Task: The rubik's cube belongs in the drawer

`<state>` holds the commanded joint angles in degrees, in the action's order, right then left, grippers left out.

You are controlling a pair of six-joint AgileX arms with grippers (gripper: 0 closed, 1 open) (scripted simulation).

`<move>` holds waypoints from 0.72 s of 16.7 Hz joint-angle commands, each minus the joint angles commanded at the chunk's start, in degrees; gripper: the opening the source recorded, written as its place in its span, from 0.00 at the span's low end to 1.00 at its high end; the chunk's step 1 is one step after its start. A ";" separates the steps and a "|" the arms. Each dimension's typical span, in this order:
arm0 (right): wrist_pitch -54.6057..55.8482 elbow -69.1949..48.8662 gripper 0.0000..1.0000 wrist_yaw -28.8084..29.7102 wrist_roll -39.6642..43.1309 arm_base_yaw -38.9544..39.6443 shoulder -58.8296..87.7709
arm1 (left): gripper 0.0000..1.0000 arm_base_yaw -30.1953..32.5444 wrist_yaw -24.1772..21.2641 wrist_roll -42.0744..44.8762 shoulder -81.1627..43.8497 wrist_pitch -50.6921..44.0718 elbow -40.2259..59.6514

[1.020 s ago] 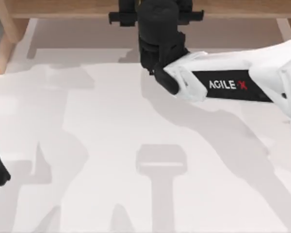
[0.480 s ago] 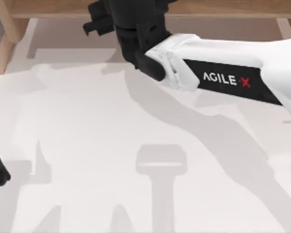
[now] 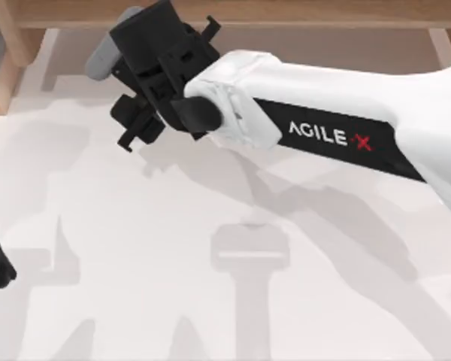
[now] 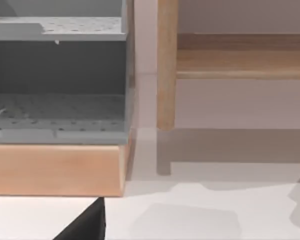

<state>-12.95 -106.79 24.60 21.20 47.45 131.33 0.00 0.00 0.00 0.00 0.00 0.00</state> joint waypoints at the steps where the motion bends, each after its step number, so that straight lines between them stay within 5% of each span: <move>1: -4.32 -0.78 0.00 -1.28 1.35 0.24 0.11 | 1.00 0.00 0.00 0.00 0.00 0.00 0.00; 6: -25.69 -6.41 0.00 -7.78 7.15 -1.20 -0.63 | 1.00 0.00 0.00 0.00 0.00 0.00 0.00; 12: -49.70 -16.29 0.00 -14.11 10.82 -11.81 -2.67 | 1.00 0.00 0.00 0.00 0.00 0.00 0.00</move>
<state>-62.65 -123.08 10.50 32.02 35.64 128.66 0.00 0.00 0.00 0.00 0.00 0.00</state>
